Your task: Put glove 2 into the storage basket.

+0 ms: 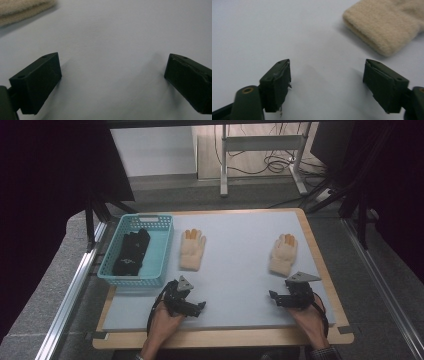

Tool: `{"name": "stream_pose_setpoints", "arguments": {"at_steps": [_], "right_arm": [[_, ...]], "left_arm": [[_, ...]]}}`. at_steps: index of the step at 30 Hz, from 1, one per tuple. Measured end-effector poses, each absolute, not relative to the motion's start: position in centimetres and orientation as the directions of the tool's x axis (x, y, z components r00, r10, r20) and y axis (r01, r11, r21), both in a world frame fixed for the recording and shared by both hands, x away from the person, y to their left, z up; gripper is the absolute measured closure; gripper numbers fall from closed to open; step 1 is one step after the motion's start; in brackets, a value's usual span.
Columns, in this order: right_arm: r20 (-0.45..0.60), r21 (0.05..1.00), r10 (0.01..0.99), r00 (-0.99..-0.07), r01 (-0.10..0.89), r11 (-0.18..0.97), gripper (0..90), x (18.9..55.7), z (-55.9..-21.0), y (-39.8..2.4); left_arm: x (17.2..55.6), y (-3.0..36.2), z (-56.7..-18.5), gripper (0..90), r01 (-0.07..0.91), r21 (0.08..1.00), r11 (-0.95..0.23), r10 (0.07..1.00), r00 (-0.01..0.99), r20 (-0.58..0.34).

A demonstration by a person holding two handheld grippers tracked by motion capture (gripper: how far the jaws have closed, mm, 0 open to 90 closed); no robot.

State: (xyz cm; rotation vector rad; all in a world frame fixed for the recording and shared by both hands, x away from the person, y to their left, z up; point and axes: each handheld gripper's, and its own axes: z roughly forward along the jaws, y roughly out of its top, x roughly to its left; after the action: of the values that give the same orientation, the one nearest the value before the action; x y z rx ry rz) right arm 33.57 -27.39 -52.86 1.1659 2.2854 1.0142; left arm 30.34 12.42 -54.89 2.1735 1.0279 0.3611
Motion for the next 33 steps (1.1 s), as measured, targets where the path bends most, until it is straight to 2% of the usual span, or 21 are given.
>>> {"name": "stream_pose_setpoints", "arguments": {"at_steps": [6,7,12,19,25,30,33], "right_arm": [[0.0,0.756,0.809,-0.588,0.529,0.385,32.7,34.0,-51.8,-28.4],[-0.004,0.755,0.808,-0.589,0.528,0.388,37.3,34.4,-51.3,-28.7],[-0.018,0.748,0.817,-0.576,0.534,0.394,48.1,35.8,-50.4,-29.5],[-0.02,0.757,0.836,-0.549,0.538,0.371,58.0,38.6,-48.8,-30.2],[-0.046,0.757,0.845,-0.532,0.534,0.377,57.5,40.9,-48.1,-30.2],[-0.057,0.752,0.851,-0.522,0.538,0.381,51.7,42.2,-48.3,-30.2],[-0.065,0.754,0.854,-0.516,0.535,0.381,44.1,43.0,-48.5,-30.2]], "left_arm": [[30.3,12.4,-54.9,1.1,0.568,0.693,-0.443,0.762,0.646,-0.043],[30.3,12.4,-54.9,1.1,0.568,0.693,-0.443,0.762,0.646,-0.043],[30.3,12.4,-54.9,1.2,0.568,0.693,-0.443,0.762,0.646,-0.043],[30.3,12.5,-54.9,1.2,0.568,0.691,-0.447,0.761,0.648,-0.041],[30.3,12.5,-54.9,1.2,0.568,0.692,-0.446,0.761,0.648,-0.041],[30.3,12.5,-54.9,1.2,0.568,0.691,-0.447,0.761,0.648,-0.041],[30.3,12.5,-54.9,1.2,0.568,0.691,-0.446,0.761,0.648,-0.041]]}}
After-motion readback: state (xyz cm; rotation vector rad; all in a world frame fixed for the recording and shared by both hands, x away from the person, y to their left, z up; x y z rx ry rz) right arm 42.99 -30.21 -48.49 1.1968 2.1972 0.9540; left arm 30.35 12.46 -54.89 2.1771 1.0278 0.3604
